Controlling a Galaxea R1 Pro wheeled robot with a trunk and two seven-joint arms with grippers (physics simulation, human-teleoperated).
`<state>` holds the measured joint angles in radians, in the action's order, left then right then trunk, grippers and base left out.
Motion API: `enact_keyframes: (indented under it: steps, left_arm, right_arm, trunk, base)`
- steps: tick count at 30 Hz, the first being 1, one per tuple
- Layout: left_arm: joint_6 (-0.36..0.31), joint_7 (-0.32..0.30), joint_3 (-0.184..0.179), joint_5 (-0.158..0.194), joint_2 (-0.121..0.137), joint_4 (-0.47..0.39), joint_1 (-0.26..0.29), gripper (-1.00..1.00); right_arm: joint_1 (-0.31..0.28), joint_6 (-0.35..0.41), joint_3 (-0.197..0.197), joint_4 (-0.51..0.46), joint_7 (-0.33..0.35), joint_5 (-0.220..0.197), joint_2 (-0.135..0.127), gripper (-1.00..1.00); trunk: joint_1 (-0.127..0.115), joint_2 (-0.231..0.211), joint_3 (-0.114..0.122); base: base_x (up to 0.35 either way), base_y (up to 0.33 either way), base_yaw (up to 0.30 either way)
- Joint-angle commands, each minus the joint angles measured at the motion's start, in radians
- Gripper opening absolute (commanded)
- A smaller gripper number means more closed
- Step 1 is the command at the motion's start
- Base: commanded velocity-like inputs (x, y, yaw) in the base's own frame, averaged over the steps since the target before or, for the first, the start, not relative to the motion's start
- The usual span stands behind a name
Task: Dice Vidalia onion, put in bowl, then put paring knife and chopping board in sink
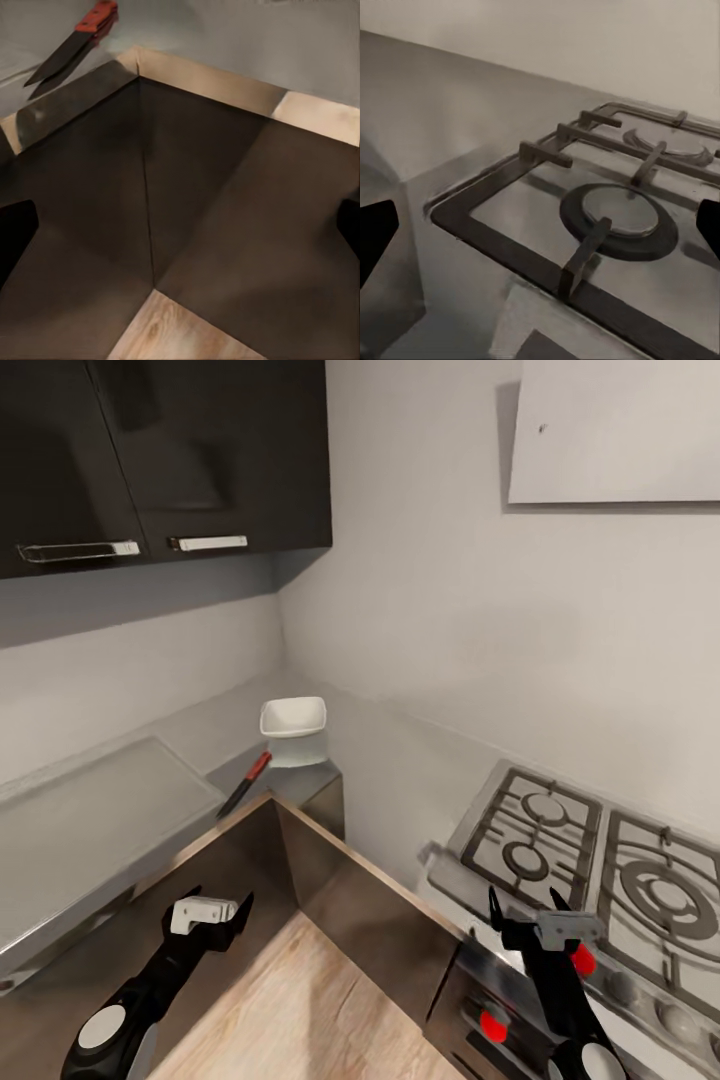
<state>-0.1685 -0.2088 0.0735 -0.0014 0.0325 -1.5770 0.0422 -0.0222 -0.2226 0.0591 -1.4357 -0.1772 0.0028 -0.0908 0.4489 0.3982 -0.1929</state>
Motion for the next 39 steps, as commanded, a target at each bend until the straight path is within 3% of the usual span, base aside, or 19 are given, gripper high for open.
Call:
enact_keyframes:
  steps: [1, 13, 22, 27, 33, 39]
  left_arm:
    - [-0.006, -0.006, 0.002, 0.000, 0.000, -0.001, 0.001, 1.00]
    - [-0.006, -0.006, 0.002, 0.000, 0.000, -0.001, 0.001, 1.00]
    - [-0.004, -0.006, 0.002, 0.000, 0.000, -0.001, 0.001, 1.00]
    - [0.017, -0.007, 0.028, 0.008, -0.009, -0.030, -0.021, 1.00]
    - [0.014, -0.004, -0.002, 0.005, -0.041, -0.019, -0.030, 1.00]
    - [-0.009, -0.003, -0.009, 0.005, -0.075, -0.016, -0.023, 1.00]
  right_arm:
    - [-0.001, -0.002, 0.003, 0.000, -0.008, 0.000, -0.001, 1.00]
    - [-0.001, -0.002, 0.006, 0.002, -0.006, 0.002, -0.001, 1.00]
    - [-0.001, -0.001, 0.007, 0.003, -0.006, 0.002, -0.001, 1.00]
    - [0.010, -0.026, 0.020, -0.020, -0.007, 0.003, -0.029, 1.00]
    - [0.011, -0.027, 0.050, -0.002, -0.009, 0.011, -0.028, 1.00]
    - [-0.006, -0.014, 0.084, -0.004, -0.010, 0.013, -0.013, 1.00]
  trunk:
    - [0.001, 0.002, -0.002]
    - [0.001, 0.002, -0.002]
    - [0.001, 0.002, -0.002]
    - [0.001, 0.002, -0.002]
    - [0.001, 0.002, -0.002]
    - [0.001, 0.002, -0.002]
  base:
    - [0.329, 0.069, 0.000]
    - [0.324, 0.083, 0.000]
    - [0.078, 0.009, 0.000]
    - [0.000, 0.000, 0.000]
    - [0.000, 0.000, 0.000]
    - [0.000, 0.000, 0.000]
